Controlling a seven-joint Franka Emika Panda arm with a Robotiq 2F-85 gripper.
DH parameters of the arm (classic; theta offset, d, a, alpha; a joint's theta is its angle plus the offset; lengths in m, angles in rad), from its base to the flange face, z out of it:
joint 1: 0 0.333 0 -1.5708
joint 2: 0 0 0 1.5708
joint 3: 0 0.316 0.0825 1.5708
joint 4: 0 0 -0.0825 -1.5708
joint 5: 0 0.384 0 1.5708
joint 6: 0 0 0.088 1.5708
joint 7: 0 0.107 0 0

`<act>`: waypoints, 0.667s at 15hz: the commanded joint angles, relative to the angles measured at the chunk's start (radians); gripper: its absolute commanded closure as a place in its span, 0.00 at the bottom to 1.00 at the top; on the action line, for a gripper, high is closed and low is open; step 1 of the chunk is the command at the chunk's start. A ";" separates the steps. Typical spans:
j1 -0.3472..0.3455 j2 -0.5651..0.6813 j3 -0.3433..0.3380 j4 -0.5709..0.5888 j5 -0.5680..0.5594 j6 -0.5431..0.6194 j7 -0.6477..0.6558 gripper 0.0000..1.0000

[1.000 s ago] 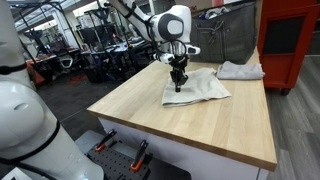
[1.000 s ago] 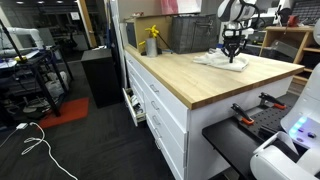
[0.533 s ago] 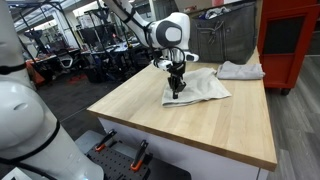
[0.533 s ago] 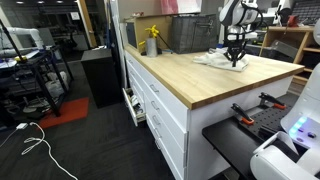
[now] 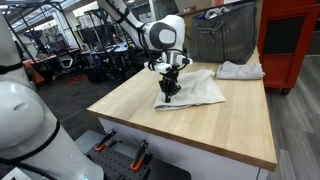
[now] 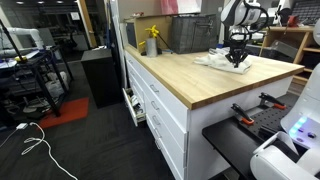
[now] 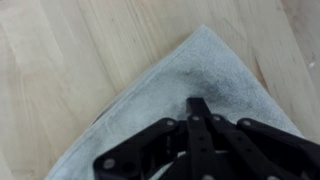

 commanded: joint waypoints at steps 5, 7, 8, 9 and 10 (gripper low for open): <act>0.002 -0.130 0.028 -0.195 -0.023 -0.028 -0.155 1.00; 0.002 -0.165 0.023 -0.206 -0.036 0.017 -0.114 1.00; -0.001 -0.186 0.019 -0.202 -0.033 0.025 -0.104 1.00; -0.005 -0.206 0.016 -0.199 -0.026 0.026 -0.098 1.00; -0.007 -0.228 0.013 -0.192 -0.021 0.026 -0.095 1.00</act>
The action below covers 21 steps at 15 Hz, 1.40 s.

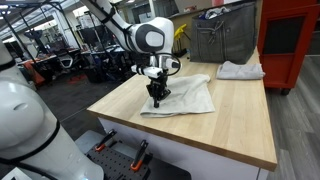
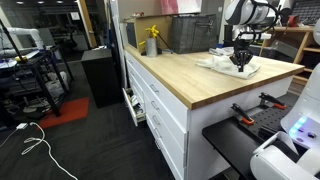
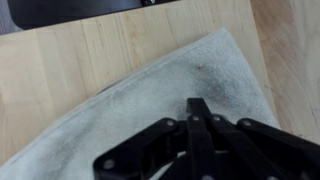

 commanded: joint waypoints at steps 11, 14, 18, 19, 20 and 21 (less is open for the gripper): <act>0.052 -0.082 0.045 0.186 0.034 0.049 0.173 1.00; 0.081 -0.019 0.077 0.254 0.016 0.071 0.246 1.00; 0.109 0.080 0.096 0.340 -0.015 0.113 0.323 1.00; 0.114 0.115 0.092 0.363 -0.032 0.131 0.340 1.00; 0.117 0.142 0.087 0.384 -0.048 0.138 0.357 1.00; 0.118 0.178 0.081 0.406 -0.062 0.149 0.375 1.00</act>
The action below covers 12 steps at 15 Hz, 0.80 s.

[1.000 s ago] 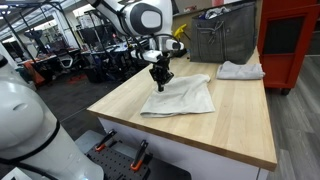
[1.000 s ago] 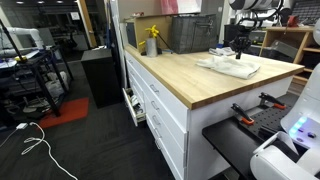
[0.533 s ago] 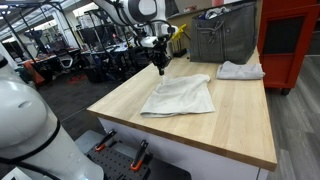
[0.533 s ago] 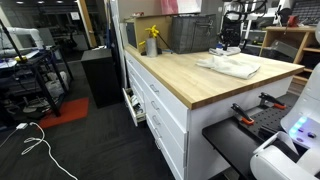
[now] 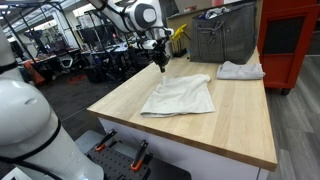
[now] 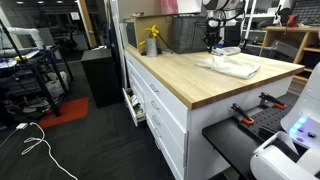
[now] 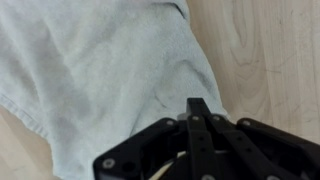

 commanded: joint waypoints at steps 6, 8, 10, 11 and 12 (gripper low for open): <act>0.007 0.258 -0.038 0.199 -0.028 0.025 0.104 1.00; 0.008 0.298 -0.033 0.236 -0.010 0.014 0.102 1.00; 0.010 0.333 -0.027 0.270 0.010 0.003 0.099 1.00; 0.010 0.345 -0.023 0.283 0.021 -0.002 0.096 1.00; 0.011 0.357 -0.018 0.298 0.034 -0.007 0.096 1.00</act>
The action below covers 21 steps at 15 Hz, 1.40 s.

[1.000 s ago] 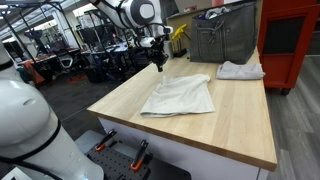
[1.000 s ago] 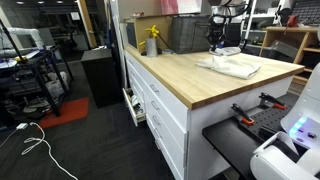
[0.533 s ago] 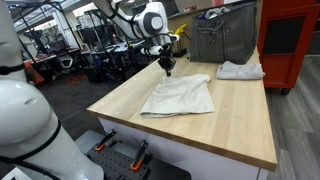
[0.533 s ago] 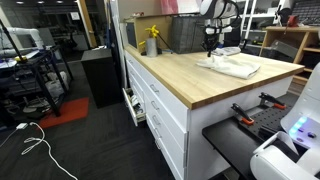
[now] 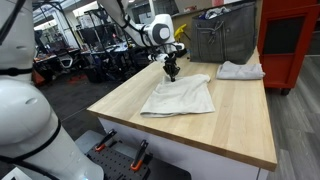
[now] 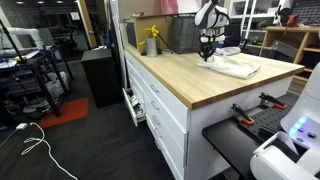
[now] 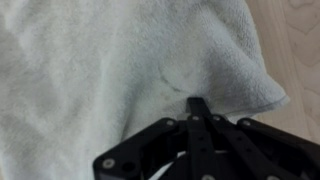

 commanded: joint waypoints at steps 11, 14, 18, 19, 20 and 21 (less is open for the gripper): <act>0.043 0.108 0.056 0.227 0.093 -0.091 0.022 1.00; 0.044 0.021 0.042 0.154 0.086 -0.058 0.032 1.00; 0.017 -0.145 0.003 0.012 0.080 -0.074 0.031 1.00; 0.013 -0.180 -0.014 -0.016 0.070 -0.095 0.048 1.00; 0.005 -0.213 -0.026 -0.040 0.064 -0.124 0.051 1.00; -0.005 -0.245 -0.037 -0.062 0.065 -0.158 0.052 1.00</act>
